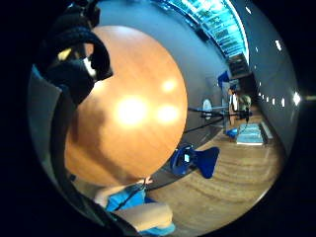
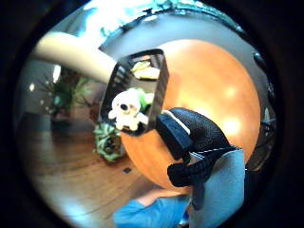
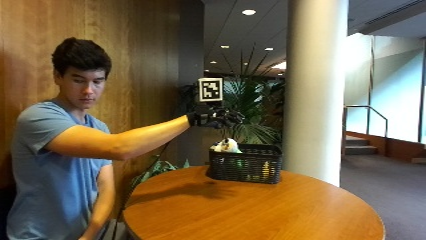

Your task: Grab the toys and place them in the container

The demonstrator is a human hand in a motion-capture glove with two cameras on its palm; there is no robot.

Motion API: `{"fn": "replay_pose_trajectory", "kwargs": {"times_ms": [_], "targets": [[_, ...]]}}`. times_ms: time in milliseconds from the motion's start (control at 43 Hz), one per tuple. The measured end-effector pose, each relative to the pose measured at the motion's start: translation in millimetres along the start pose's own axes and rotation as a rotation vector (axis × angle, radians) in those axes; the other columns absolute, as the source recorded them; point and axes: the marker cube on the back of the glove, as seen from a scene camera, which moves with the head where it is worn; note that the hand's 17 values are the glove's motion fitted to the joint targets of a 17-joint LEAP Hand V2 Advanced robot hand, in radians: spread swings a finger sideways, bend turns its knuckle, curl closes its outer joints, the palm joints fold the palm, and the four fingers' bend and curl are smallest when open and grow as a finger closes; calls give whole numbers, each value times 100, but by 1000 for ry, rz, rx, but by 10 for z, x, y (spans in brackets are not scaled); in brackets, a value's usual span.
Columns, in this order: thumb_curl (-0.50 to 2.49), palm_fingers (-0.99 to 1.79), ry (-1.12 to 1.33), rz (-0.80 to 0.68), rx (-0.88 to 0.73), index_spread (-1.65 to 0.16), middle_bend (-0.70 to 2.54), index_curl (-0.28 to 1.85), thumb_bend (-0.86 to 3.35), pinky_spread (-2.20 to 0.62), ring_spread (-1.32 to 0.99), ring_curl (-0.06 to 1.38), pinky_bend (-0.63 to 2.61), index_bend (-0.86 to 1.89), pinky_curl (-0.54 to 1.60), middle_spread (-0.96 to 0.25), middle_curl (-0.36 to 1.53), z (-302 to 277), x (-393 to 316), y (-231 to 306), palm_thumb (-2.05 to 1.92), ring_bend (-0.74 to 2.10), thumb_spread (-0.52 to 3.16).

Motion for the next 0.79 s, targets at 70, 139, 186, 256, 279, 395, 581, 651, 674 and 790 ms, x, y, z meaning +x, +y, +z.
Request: {"fn": "replay_pose_trajectory", "kwargs": {"times_ms": [70,139,186,256,279,395,581,651,674,790], "targets": [[26,-23,-32,56,-35,-28,44,10,-2,-18,-14,39,148,14,37,1,54,114,229,173,4,110,137],[26,-33,-87,-29,-44,-28,35,14,-3,-11,-9,33,144,20,36,3,51,194,312,338,2,88,133],[26,-35,-95,-91,-32,-28,31,16,-3,-8,-7,30,142,19,35,4,49,268,361,453,2,78,131],[26,-34,-76,-147,-23,-28,24,18,-3,-4,-4,26,137,17,34,4,47,407,481,615,0,64,127],[26,-31,-72,-159,-23,-28,22,19,-3,-4,-3,25,134,18,33,5,46,445,516,655,-1,61,126],[25,-25,17,-59,-19,-28,16,20,-4,0,0,21,127,15,31,5,43,595,627,740,-3,49,122],[24,-20,-9,0,-38,-29,13,21,-4,3,3,19,122,13,30,6,38,711,662,836,-4,40,119],[24,-18,-40,38,-54,-29,14,21,-4,3,3,19,120,12,30,6,37,733,657,832,-4,38,118],[24,-18,-52,38,-60,-29,14,22,-4,3,3,19,120,12,30,6,37,737,649,836,-3,37,118],[23,-17,-70,43,-67,-29,14,21,-4,4,4,19,118,12,30,6,35,771,660,835,-4,35,118]]}}
